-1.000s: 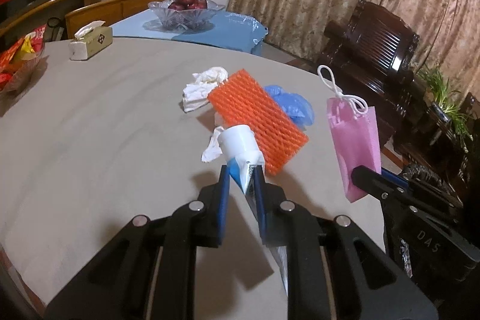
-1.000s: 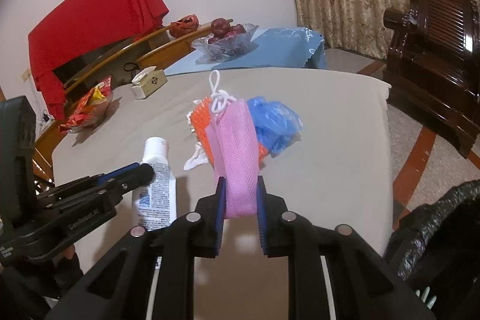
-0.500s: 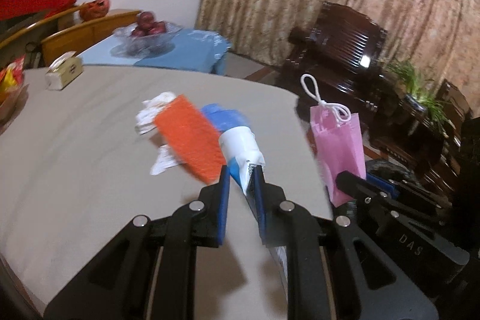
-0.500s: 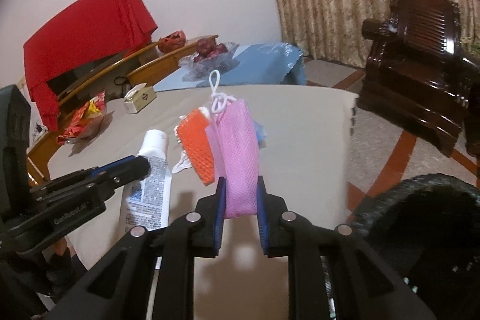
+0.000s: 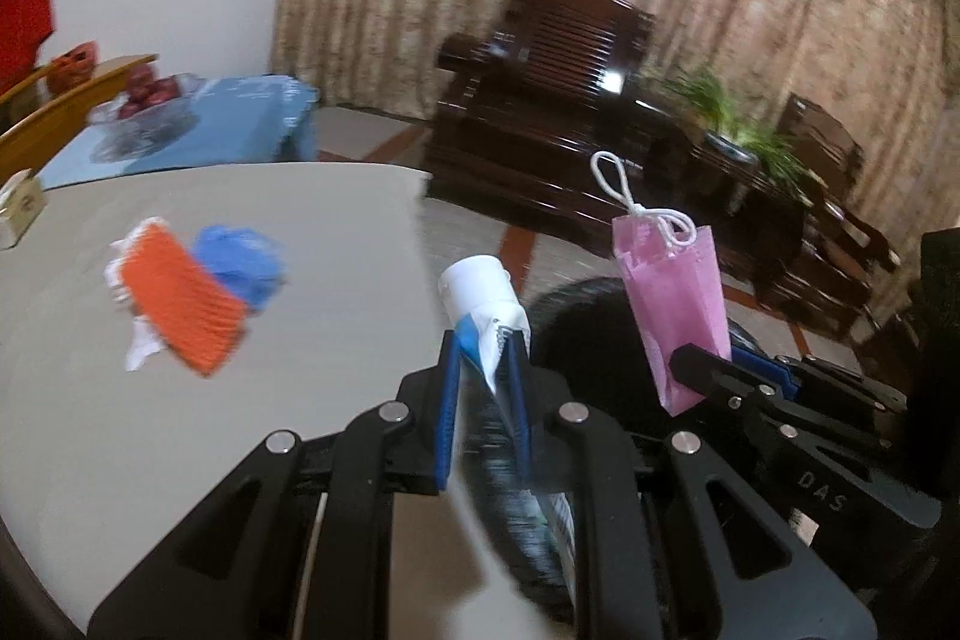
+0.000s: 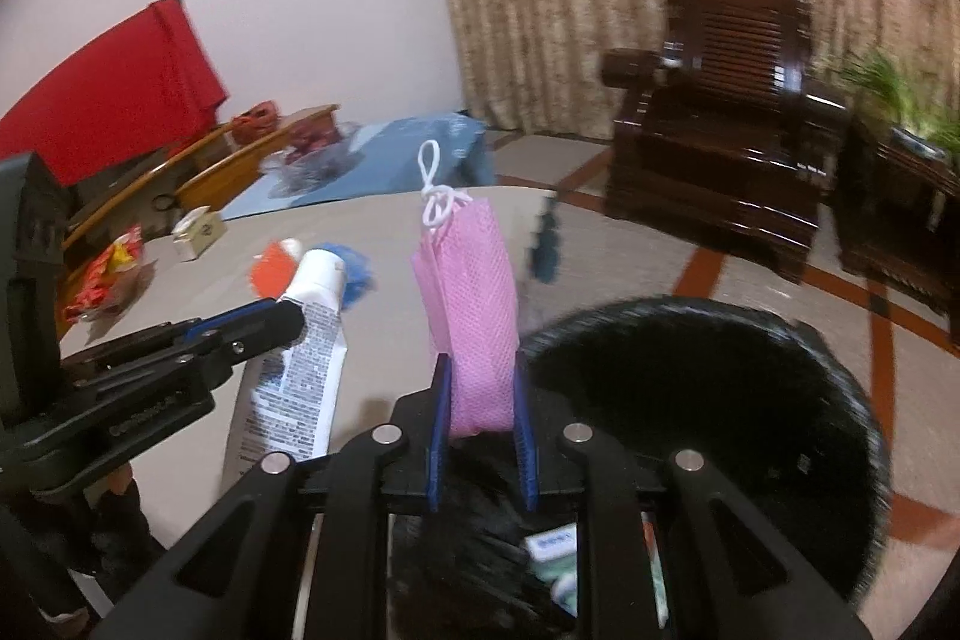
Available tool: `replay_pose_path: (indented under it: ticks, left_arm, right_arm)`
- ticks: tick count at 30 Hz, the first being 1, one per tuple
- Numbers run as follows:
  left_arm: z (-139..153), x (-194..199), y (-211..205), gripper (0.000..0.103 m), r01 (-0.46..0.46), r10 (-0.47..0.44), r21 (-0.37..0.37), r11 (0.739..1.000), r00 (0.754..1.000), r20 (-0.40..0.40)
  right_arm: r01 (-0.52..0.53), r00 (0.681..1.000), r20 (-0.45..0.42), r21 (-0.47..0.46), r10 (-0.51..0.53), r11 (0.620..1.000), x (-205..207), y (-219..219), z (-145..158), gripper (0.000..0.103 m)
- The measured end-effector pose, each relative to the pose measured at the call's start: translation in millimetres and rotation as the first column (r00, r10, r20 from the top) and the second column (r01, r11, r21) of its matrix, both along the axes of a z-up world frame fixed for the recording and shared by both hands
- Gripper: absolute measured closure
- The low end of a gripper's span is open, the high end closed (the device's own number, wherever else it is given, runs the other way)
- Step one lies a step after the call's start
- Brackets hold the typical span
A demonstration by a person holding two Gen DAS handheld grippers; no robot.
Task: Collect trash
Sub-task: 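Carry the pink bag and tube over the bin and open both grippers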
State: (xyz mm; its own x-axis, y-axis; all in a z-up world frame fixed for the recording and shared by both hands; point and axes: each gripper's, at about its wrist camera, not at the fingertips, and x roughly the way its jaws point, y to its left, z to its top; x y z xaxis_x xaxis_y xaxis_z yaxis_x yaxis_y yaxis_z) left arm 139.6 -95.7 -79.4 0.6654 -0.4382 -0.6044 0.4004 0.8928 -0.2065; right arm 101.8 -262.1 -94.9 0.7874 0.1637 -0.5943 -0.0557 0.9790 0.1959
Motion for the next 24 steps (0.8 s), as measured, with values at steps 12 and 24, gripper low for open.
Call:
replay_pose_path:
  ticks: [12, 24]
  left_arm:
    - [-34.0, -1.3, -93.7, 0.088, 0.198, -0.197, 0.026, 0.980, 0.979, -0.060]
    - [-51.1, 1.6, -79.3, 0.041, 0.183, -0.179, 0.040, 0.982, 0.978, -0.103]
  right_arm:
    - [0.163, 0.981, -0.099, -0.025, -0.165, 0.986, -33.3, -62.6, -37.9, 0.083]
    - [0.265, 0.957, -0.112, -0.047, -0.268, 0.963, -54.1, -81.7, -56.8, 0.016]
